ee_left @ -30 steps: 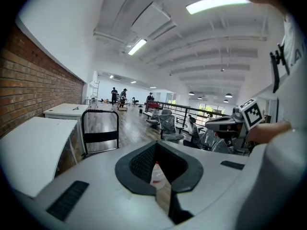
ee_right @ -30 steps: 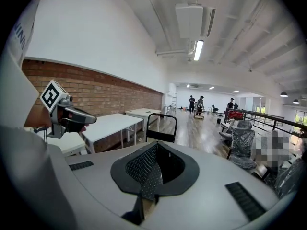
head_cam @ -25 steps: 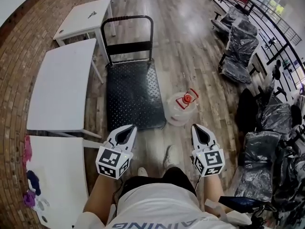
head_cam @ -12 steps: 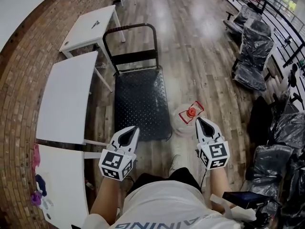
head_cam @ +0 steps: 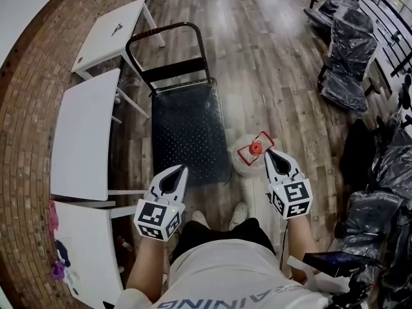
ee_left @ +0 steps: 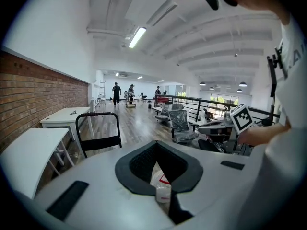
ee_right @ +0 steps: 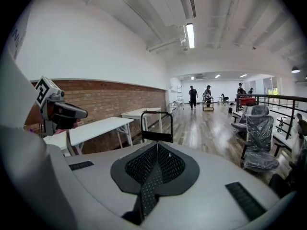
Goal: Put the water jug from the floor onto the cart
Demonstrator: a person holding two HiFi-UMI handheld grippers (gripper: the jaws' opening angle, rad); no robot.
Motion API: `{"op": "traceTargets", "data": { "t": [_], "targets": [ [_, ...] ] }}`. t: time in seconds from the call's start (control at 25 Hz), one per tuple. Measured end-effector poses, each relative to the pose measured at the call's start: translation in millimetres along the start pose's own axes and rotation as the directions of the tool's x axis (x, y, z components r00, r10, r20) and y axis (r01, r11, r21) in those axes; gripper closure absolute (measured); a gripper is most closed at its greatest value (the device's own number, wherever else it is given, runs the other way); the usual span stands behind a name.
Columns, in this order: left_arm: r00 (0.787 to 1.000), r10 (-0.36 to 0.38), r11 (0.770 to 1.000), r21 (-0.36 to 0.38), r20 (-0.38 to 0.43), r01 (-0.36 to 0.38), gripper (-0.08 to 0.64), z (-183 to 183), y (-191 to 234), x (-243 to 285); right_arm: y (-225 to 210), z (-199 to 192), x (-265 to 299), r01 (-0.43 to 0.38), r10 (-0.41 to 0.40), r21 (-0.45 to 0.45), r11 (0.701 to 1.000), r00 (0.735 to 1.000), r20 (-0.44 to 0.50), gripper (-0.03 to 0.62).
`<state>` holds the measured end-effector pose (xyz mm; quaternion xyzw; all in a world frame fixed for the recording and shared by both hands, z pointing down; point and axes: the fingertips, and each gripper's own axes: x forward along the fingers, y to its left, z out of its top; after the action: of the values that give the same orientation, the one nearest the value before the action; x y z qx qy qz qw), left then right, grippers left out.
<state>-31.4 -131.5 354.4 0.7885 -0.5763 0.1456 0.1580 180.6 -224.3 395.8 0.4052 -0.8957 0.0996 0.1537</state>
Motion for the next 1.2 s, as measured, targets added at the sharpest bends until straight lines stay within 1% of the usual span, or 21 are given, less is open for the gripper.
{"op": "traceTargets", "data": {
  "t": [0.28,0.48,0.52,0.6,0.72,0.84,1.0,1.08,1.2],
  "targets": [
    [0.996,-0.083,0.997,-0.001,-0.033,0.083,0.560,-7,16,51,-25,-30,31,0.057,-0.053,0.037,0.998,0.994,-0.095,0.587],
    [0.991,-0.124,0.992,0.000,-0.049,0.124,0.560,0,30,75,-42,-52,47,0.129,-0.118,0.051,0.990,0.978,-0.175,0.579],
    [0.990,-0.131,0.991,0.000,-0.055,0.132,0.560,-3,36,81,-45,-59,56,0.137,-0.124,0.056,0.989,0.975,-0.186,0.566],
    [0.988,-0.138,0.990,0.001,-0.072,0.138,0.560,-16,47,90,-46,-75,78,0.136,-0.121,0.062,0.989,0.971,-0.206,0.505],
    [0.987,-0.128,0.992,0.006,-0.101,0.129,0.560,-36,62,94,-53,-102,109,0.139,-0.125,0.038,0.990,0.960,-0.250,0.462],
    [0.984,-0.106,0.994,0.002,-0.140,0.108,0.560,-61,71,92,-68,-141,131,0.154,-0.140,0.025,0.988,0.943,-0.304,0.416],
    [0.979,-0.070,0.997,-0.054,-0.189,0.061,0.560,-101,77,89,-82,-196,153,0.151,-0.127,0.042,0.988,0.930,-0.346,0.325],
    [0.976,-0.055,0.996,-0.081,-0.209,0.039,0.560,-118,74,85,-86,-223,160,0.142,-0.116,0.041,0.989,0.919,-0.377,0.307],
    [0.974,-0.040,0.995,-0.103,-0.223,0.017,0.560,-137,73,80,-90,-256,171,0.138,-0.110,0.035,0.990,0.901,-0.419,0.292]
  ]
}}
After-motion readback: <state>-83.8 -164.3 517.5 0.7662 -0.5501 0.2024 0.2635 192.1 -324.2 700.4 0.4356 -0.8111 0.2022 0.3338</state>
